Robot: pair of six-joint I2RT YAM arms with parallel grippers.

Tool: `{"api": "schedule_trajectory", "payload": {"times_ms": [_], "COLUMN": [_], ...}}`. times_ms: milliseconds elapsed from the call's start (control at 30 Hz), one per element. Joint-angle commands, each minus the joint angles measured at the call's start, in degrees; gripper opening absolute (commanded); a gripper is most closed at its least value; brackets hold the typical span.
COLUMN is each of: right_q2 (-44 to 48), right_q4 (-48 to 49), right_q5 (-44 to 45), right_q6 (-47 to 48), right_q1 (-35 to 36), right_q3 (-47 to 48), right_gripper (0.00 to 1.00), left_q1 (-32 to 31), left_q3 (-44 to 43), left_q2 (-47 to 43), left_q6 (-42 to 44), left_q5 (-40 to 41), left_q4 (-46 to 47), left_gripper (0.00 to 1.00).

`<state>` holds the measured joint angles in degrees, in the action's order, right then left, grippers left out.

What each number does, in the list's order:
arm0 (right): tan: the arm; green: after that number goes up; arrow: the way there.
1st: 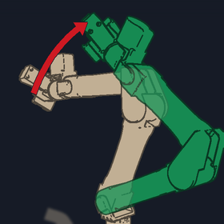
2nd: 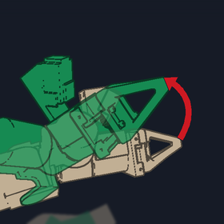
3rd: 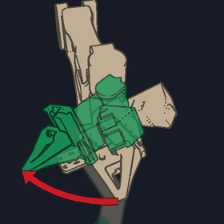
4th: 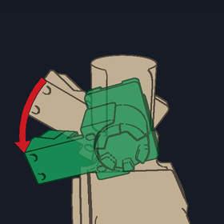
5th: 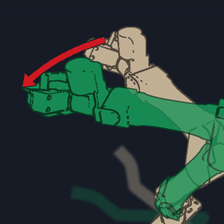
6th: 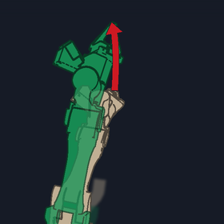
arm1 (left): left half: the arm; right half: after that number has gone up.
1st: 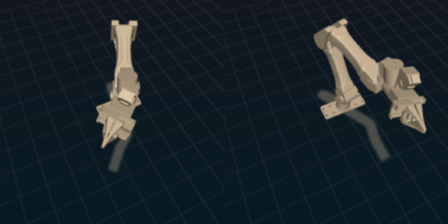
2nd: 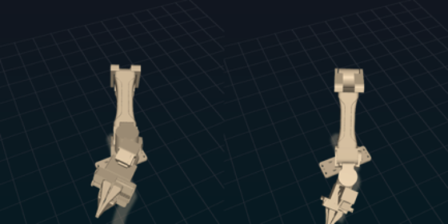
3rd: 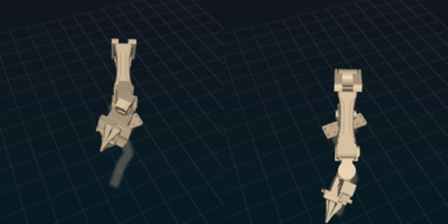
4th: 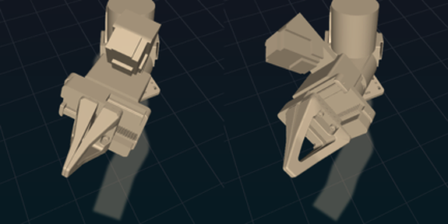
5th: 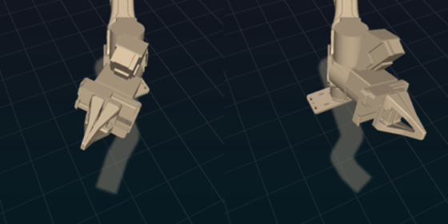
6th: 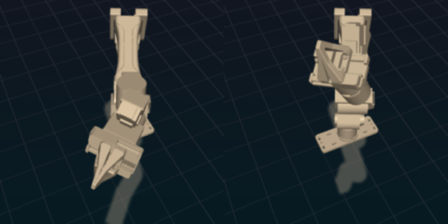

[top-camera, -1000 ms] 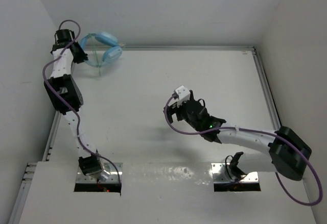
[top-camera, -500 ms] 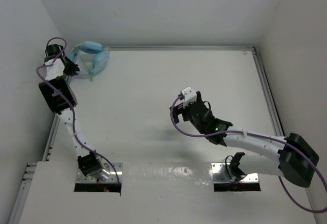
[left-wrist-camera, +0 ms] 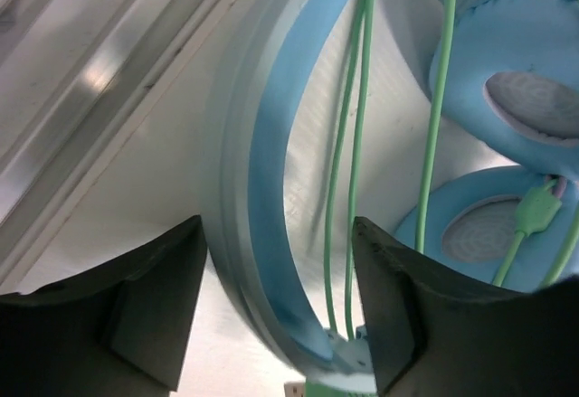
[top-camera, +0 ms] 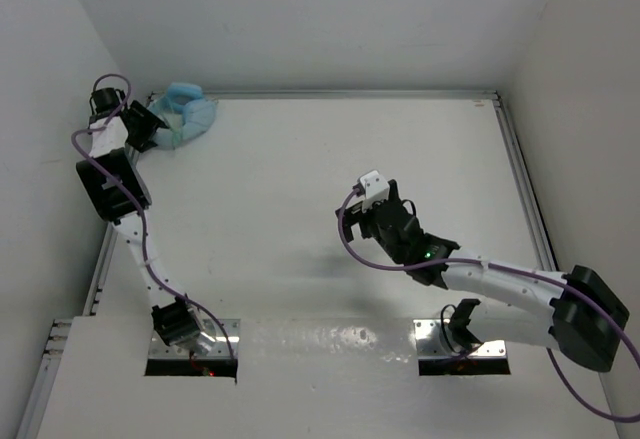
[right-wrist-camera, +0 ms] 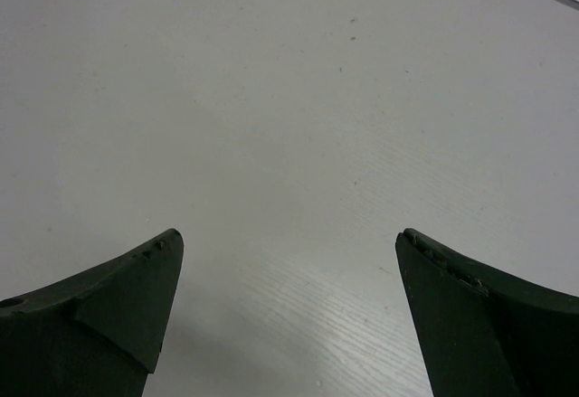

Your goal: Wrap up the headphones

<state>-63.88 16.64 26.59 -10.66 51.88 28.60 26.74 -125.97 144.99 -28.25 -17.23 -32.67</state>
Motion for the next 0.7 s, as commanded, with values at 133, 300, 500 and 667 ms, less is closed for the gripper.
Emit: {"api": "schedule_trajectory", "payload": {"times_ms": [133,300,500,667], "right_q2": [1.4,2.7,5.8,10.8], "right_q4": [1.6,2.2,-1.8,-16.1], "right_q5": [0.4,0.4,8.3,25.3], "right_q6": [-0.4,-0.2,-1.7,-9.5], "right_q1": [0.0,-0.1,0.0,-0.5], "right_q3": [-0.5,-1.7,-1.8,-0.1], "right_gripper": [0.99,0.99,0.99,0.99], "left_q1": [0.5,0.4,0.4,0.4], "left_q3": [5.0,9.9,13.8,26.1], "left_q2": [-11.6,-16.2,-26.8,-39.1], "left_q6": [4.1,7.0,13.1,33.1], "left_q5": [7.6,9.3,10.2,9.6], "left_q4": [2.3,2.4,1.8,-2.4], "left_gripper": [0.72,0.74,0.75,0.79]}}
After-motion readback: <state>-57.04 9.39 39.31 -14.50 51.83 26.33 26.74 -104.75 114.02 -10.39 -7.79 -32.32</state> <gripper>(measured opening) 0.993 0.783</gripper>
